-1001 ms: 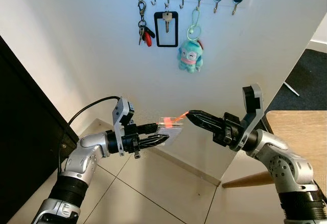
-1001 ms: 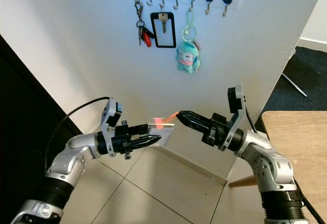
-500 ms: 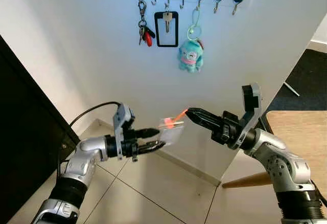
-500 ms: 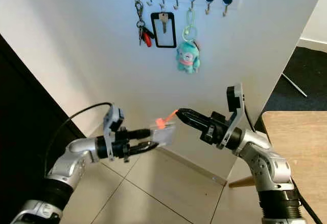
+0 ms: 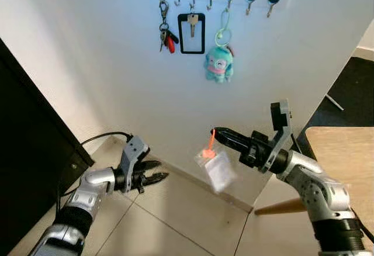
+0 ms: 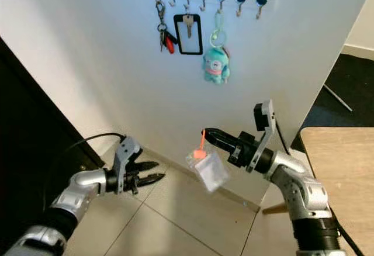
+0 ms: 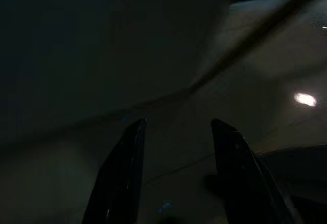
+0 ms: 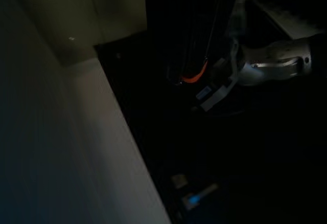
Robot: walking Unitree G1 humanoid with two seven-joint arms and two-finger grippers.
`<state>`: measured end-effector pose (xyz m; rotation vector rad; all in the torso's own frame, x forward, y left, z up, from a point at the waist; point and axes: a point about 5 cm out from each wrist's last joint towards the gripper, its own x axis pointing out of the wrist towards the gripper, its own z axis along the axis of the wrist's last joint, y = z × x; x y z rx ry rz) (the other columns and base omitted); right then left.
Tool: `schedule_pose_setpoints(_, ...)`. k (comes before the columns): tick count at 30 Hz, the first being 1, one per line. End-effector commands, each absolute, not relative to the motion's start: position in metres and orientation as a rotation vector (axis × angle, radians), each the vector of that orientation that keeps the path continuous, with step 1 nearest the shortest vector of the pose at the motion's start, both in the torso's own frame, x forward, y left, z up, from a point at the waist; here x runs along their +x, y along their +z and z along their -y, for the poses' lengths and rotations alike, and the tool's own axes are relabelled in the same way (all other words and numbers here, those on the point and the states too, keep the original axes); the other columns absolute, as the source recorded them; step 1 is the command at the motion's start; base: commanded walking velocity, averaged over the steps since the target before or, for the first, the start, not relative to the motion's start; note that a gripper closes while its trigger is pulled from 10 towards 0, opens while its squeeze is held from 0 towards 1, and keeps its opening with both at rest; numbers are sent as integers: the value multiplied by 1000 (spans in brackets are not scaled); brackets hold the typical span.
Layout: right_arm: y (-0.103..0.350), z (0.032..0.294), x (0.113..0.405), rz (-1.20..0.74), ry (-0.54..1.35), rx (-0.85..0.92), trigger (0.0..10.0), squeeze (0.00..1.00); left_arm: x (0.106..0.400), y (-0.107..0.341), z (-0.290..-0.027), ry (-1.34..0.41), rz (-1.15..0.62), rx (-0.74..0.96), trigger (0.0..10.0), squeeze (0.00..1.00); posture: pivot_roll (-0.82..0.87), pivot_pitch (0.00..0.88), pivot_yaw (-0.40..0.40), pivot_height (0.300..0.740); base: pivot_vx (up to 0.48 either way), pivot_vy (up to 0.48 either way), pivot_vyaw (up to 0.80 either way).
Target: Hang keys on a hook
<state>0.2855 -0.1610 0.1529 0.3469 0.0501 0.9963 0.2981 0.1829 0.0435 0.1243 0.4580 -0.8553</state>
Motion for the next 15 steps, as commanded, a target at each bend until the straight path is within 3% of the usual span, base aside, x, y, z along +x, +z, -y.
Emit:
schedule_pose_setpoints(1, 152, 156, 285, -41, 1001, 349, 0, 0, 296, 37, -206, -736, -502, 154, 10000, 0, -140, 60, 93, 740, 0, 0, 0)
schedule_pose_setpoints(7, 147, 149, 287, -77, 989, 306, 0, 0, 284, 17, -237, -473, -589, 164, 10000, 0, -139, 58, 95, 740, 0, 0, 0)
schedule_pose_setpoints(15, 148, 151, 293, -61, 936, 284, 0, 0, 266, -2, -255, -277, -644, 116, 10000, 0, -139, 58, 95, 740, 0, 0, 0)
